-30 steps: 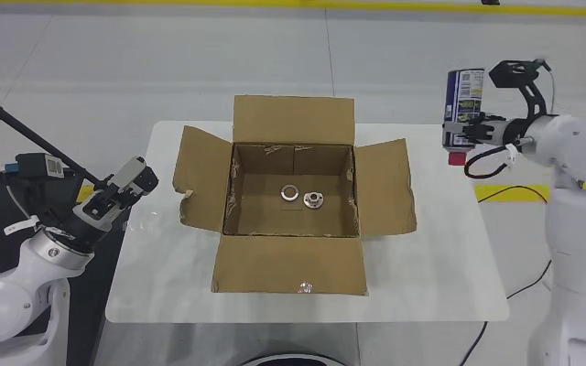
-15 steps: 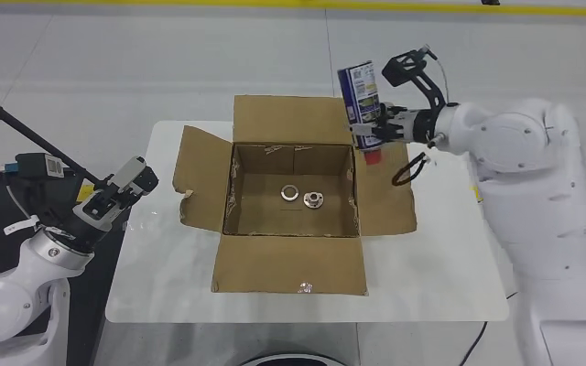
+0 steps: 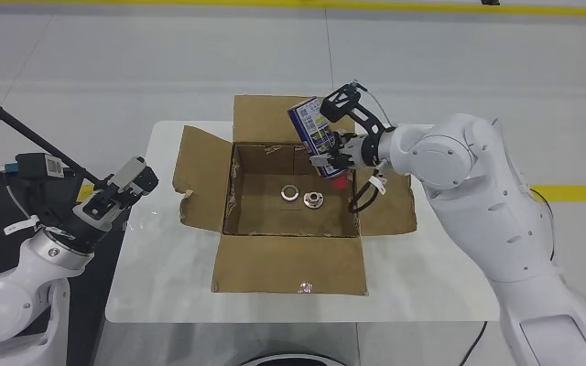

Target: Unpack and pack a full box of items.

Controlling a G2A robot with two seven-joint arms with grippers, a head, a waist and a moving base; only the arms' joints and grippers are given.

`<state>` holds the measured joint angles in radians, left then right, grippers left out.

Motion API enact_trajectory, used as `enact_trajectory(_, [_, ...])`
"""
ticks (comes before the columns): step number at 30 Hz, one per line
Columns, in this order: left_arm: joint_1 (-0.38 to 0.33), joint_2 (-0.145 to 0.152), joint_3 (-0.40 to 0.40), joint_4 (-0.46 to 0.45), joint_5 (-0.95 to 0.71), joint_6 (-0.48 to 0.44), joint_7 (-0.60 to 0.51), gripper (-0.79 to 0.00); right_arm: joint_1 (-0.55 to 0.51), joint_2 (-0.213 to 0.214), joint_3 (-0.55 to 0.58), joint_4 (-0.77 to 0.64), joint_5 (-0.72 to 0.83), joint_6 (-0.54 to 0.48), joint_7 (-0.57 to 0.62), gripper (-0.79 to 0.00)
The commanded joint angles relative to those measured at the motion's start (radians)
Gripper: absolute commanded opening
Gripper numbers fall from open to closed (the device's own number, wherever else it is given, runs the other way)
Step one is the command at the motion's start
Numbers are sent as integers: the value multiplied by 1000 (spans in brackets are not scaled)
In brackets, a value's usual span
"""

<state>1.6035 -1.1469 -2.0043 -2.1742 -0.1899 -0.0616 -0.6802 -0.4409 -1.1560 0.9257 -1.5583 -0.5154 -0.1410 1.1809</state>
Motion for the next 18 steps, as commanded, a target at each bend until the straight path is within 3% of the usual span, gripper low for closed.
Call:
enact_trajectory(1, [0, 0, 0, 0, 0, 0, 0, 0, 0, 0, 0, 0, 0, 0, 0, -785])
enact_trajectory(10, [0, 0, 0, 0, 0, 0, 0, 0, -8, 0, -3, -5, -2, -8, -13, -785])
enact_trajectory(18, [0, 0, 0, 0, 0, 0, 0, 0, 9, -28, -132, 28, -45, -165, -73, -785])
